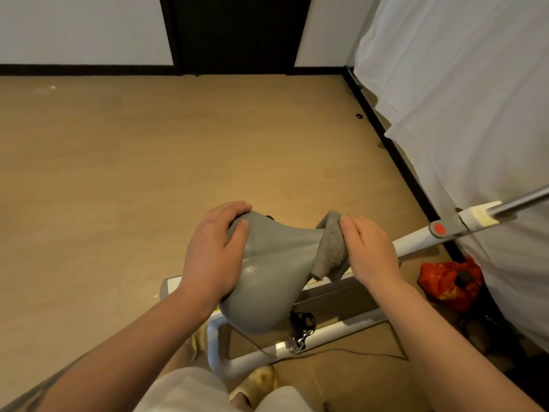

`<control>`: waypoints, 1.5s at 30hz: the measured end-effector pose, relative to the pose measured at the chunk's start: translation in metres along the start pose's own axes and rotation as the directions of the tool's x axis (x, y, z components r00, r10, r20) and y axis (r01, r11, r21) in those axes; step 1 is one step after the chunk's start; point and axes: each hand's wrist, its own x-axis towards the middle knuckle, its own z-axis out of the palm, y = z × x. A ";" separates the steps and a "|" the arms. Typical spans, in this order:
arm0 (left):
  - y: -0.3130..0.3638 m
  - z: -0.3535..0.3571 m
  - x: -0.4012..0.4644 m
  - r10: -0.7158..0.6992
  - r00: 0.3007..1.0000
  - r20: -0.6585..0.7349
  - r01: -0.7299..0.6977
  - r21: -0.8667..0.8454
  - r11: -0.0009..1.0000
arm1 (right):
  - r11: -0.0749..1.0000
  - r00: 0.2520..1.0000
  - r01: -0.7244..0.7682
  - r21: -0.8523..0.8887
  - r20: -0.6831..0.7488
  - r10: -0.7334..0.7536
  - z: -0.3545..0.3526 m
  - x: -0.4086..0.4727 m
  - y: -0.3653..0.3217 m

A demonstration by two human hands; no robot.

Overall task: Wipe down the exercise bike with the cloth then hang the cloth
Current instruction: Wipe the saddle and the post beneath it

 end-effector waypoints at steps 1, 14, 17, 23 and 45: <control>0.000 0.000 0.000 -0.005 1.000 -0.004 0.005 -0.005 1.000 | 0.999 0.998 -0.042 -0.026 -0.051 0.041 0.003 0.001 -0.002; -0.007 -0.002 -0.015 -0.226 0.974 0.009 0.223 -0.196 0.955 | 0.889 0.956 0.255 -0.379 0.238 -0.173 0.038 0.007 -0.097; -0.010 -0.004 -0.018 -0.189 0.982 -0.008 0.184 -0.196 0.963 | 0.919 0.904 0.352 -0.179 0.318 -0.284 0.061 0.016 -0.125; -0.012 -0.009 -0.021 -0.210 0.977 -0.029 0.194 -0.280 0.940 | 0.895 0.776 0.438 0.084 0.467 -0.423 0.038 0.019 -0.093; -0.013 -0.002 -0.018 -0.175 0.984 -0.027 0.169 -0.160 0.973 | 0.928 0.884 0.311 -0.204 0.420 -0.204 0.053 0.025 -0.118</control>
